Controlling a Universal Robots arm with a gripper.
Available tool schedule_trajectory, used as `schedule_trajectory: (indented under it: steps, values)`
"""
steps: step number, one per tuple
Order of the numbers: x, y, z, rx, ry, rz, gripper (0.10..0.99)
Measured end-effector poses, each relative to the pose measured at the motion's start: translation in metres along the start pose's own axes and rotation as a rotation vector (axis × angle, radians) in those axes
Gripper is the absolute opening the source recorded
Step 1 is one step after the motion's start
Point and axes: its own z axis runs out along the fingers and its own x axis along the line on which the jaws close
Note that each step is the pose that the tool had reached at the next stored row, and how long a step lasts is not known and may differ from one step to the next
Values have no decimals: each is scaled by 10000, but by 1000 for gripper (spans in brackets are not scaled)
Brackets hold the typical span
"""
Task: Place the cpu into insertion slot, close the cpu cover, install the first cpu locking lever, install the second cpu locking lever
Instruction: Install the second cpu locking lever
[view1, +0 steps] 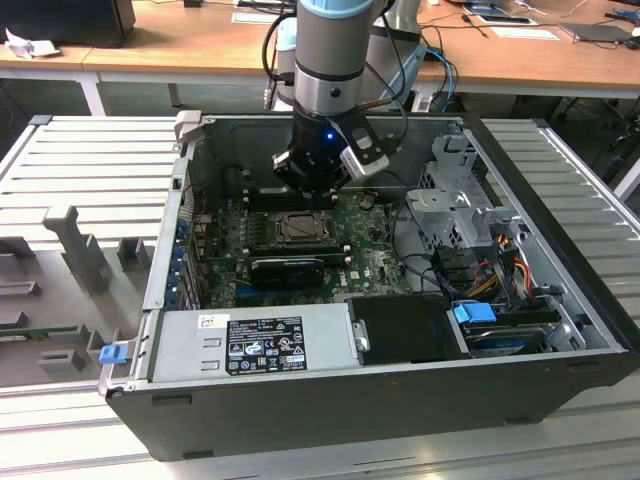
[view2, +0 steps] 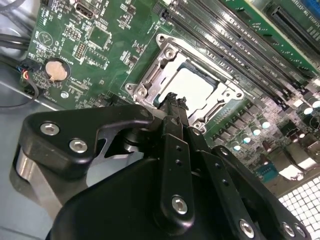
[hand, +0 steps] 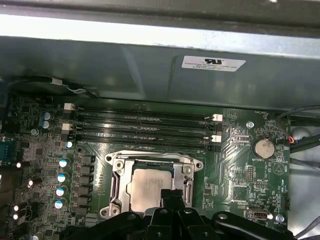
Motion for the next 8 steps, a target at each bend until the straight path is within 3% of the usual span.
schedule_trajectory:
  steps: [8]
  values:
    - [9,-129,-11,0,0,1,106]
